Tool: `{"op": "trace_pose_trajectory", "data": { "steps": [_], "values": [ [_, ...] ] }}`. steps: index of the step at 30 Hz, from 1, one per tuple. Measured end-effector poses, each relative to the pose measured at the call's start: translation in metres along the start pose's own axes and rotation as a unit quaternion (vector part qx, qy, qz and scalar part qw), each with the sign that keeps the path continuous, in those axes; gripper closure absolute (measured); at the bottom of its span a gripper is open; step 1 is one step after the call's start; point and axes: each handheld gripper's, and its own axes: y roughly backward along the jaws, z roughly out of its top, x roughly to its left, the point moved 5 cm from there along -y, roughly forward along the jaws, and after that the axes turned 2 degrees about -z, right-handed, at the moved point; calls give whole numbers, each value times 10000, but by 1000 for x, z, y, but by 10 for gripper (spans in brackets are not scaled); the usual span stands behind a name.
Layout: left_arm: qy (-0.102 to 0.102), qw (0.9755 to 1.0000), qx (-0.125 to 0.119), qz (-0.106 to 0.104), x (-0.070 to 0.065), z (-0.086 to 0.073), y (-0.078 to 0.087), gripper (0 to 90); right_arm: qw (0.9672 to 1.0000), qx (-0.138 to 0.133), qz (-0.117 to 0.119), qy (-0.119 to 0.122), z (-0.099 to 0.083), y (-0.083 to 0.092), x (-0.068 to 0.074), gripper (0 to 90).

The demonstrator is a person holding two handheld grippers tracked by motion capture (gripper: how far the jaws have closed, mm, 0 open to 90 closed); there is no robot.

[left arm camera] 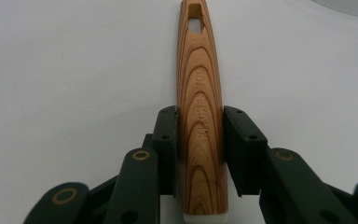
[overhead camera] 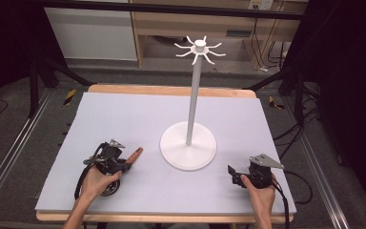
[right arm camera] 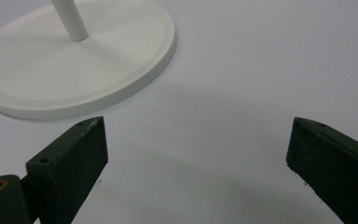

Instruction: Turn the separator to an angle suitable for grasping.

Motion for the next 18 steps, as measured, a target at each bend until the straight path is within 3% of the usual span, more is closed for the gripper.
{"op": "trace_pose_trajectory", "data": {
  "steps": [3,7,11,18],
  "values": [
    [-177,9998,83,26,-2,-3,3,669,10000,11,0,7,0,0,0,58],
    [-262,9996,118,5,-1,-5,4,667,10000,15,7,-9,0,0,-1,59],
    [-360,9992,127,99,-1,-1,5,592,10000,30,21,-13,-1,0,0,58],
    [-639,9974,311,145,-3,10,7,569,10000,37,53,-18,-1,0,-1,58]
  ]
}}
